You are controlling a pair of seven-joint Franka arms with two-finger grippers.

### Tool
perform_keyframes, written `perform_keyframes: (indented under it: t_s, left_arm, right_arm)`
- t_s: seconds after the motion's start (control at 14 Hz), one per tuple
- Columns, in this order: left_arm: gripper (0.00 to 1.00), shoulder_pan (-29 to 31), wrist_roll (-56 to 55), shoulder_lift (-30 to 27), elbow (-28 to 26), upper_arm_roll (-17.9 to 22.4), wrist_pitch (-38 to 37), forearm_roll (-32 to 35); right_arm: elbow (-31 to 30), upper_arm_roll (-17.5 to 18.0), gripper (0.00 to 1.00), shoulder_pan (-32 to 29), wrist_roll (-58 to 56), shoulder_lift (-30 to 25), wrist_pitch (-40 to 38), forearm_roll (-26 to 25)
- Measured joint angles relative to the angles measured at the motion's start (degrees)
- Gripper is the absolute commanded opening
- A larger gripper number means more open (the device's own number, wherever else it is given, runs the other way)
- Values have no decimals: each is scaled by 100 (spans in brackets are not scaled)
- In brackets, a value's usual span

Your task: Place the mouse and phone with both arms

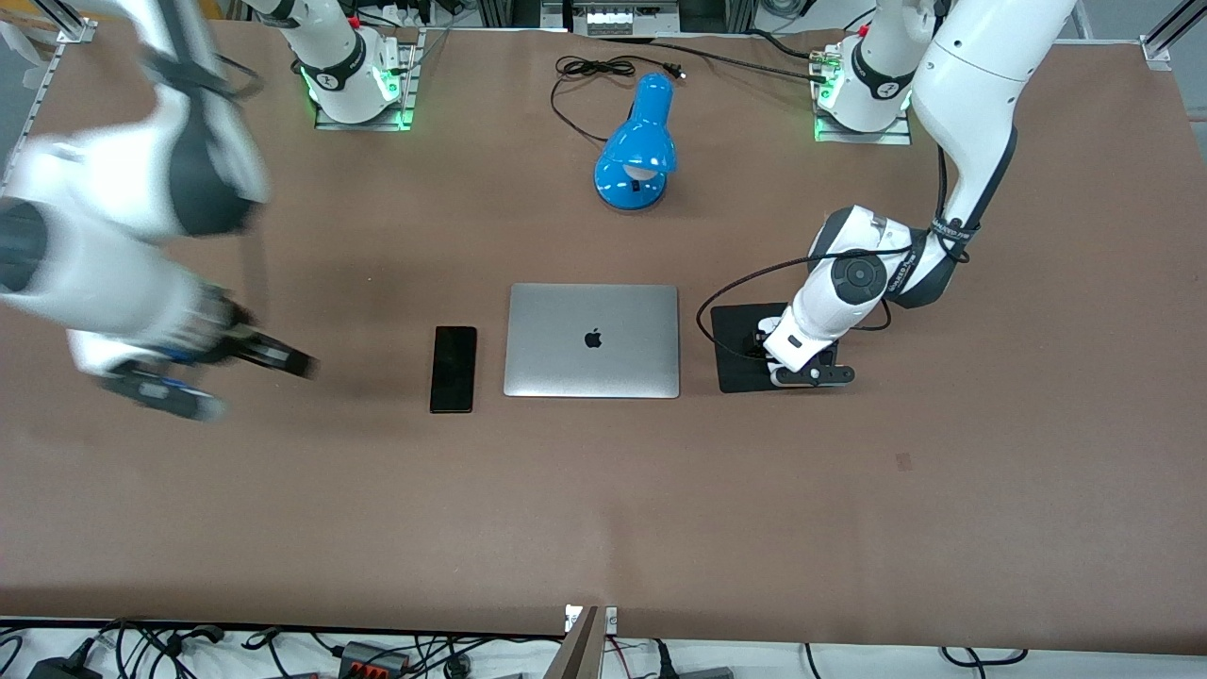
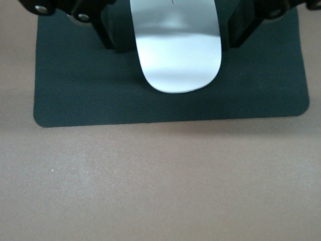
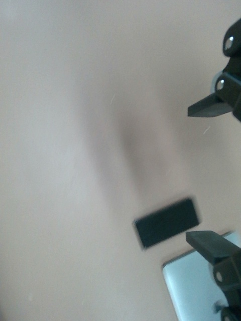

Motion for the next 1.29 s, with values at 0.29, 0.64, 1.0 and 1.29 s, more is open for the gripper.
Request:
perform_keyframes:
  t_s: [0.29,0.64,1.0,1.29]
  left_arm:
    - [100,24,-8,-377,176,1,-352,1]
    - [100,38,16,-1404,1450,2,-3509,7]
    - [100,334,961,-1517,3184,42,-5752,34]
    - [100,779,1831,-1648,3596,55,-6373,34]
  right_arm:
    - [606,-3,100,-563,-622,-93,-962,11]
    - [-141,-76,100,-698,-621,-979,-1208,1]
    - [-991,-101,100,-782,-1338,-1549,-511,-13]
    - [-860,-124,100,-964,-3340,-1507,-480,-24]
